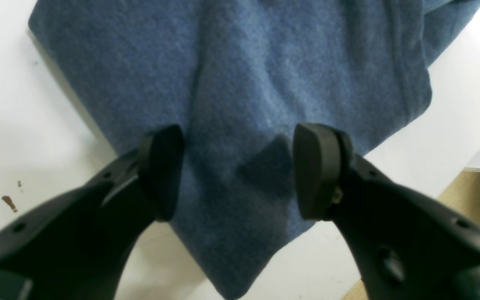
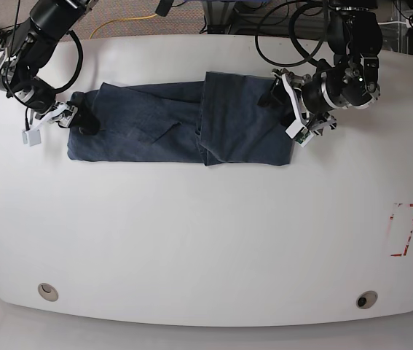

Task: Fold the T-shirt properly
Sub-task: 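Grasp both ends of the navy strip with the left and right grippers, then fold the strip in half, bringing the left gripper's end onto the right gripper's, then release with the left gripper and press the folded bundle flat with the right, then grasp the folded bundle with the left gripper, then carry the bundle with the left gripper to the table edge and release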

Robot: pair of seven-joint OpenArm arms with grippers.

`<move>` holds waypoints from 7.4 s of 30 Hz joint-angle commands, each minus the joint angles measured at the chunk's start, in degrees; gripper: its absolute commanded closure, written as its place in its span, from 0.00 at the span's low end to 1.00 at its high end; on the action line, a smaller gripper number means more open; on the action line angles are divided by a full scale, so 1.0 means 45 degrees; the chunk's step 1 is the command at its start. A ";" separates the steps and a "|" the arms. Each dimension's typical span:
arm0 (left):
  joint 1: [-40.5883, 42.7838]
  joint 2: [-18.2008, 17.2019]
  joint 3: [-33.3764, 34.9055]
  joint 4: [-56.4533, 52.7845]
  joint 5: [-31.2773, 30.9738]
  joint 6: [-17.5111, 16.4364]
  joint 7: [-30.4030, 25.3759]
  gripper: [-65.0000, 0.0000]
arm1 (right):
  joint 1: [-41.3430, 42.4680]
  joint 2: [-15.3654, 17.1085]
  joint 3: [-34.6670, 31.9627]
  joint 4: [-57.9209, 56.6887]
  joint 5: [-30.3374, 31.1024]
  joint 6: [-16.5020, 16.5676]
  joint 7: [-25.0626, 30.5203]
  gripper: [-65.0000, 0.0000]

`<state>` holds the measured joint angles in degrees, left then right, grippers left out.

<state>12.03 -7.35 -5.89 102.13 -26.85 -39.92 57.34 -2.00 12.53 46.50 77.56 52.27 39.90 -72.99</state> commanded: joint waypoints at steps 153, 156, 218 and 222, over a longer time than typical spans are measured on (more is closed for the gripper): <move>-0.1179 0.1957 0.1182 0.1149 0.0565 -0.0017 -0.0738 0.59 | 0.2037 -0.0549 -0.9484 0.4987 -0.4788 -0.0144 0.2731 0.69; -0.1355 0.2816 0.1475 0.0465 0.1718 -0.0017 -0.0738 0.59 | 0.2662 -0.0529 -0.9484 0.3873 -0.4788 0.0022 0.2731 0.77; -0.3641 0.1351 0.2139 -0.0609 0.3222 0.0793 -0.1558 0.58 | 0.0357 -0.1311 -1.1535 0.5319 -0.7542 0.0022 0.4841 0.78; -0.2918 0.1644 0.2296 -0.0668 0.3242 0.2532 -0.2301 0.58 | 0.0357 -0.1057 -1.0695 0.5671 -0.7542 0.0022 0.4411 0.78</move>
<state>-1.17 -0.38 4.54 98.13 -11.62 -30.98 50.19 -1.10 7.38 -2.87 101.60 17.76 39.90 -53.04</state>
